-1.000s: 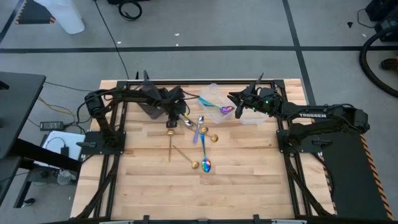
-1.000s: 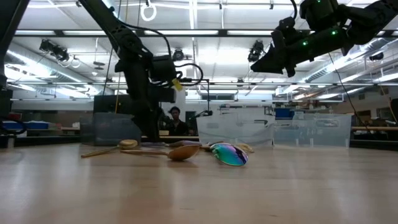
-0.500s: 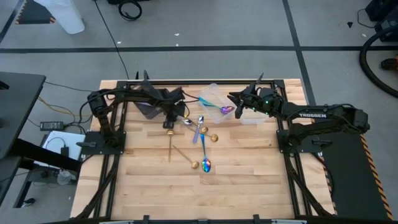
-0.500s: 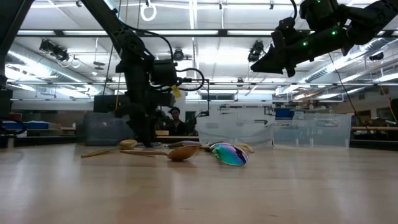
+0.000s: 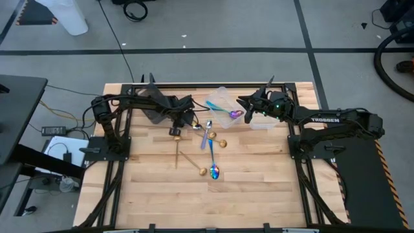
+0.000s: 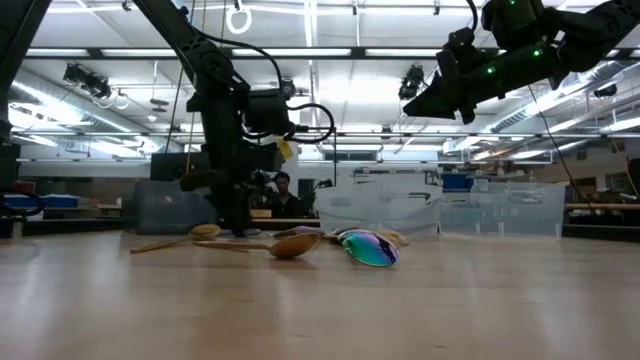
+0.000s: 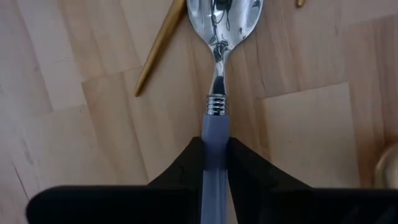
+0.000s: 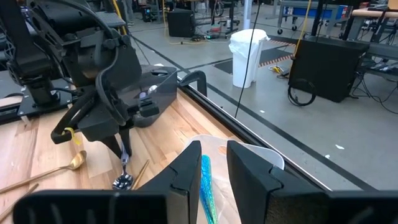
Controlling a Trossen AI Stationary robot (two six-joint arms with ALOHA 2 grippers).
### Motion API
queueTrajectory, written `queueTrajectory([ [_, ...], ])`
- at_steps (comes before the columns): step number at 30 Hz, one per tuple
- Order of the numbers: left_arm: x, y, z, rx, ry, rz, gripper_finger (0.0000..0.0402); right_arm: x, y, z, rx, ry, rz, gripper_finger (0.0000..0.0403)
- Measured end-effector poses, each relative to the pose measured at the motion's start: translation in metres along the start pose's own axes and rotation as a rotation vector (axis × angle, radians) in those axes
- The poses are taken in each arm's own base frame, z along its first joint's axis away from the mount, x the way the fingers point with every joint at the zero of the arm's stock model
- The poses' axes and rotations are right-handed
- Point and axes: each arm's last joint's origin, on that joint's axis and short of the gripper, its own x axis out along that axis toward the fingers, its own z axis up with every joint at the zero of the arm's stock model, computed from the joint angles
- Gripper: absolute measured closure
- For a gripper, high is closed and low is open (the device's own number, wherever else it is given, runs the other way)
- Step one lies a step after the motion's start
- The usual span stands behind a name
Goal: Sort silverware by color (type)
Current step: Put the purple spoon into the black bin
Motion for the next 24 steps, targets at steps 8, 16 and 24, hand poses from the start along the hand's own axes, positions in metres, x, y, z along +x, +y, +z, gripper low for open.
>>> queueTrajectory([
  [8,0.000,0.000,0.000,-0.008,0.001,-0.002,0.0347,0.000,0.000,0.000,0.000,0.000,0.000,0.0315],
  [16,-0.019,-0.001,-0.001,-0.016,-0.026,0.030,0.0347,0.000,0.000,0.000,0.000,0.002,0.000,0.0315],
  [24,-0.048,-0.002,0.001,-0.053,-0.100,0.072,0.0347,0.000,0.000,0.000,0.000,0.002,0.000,0.0315],
])
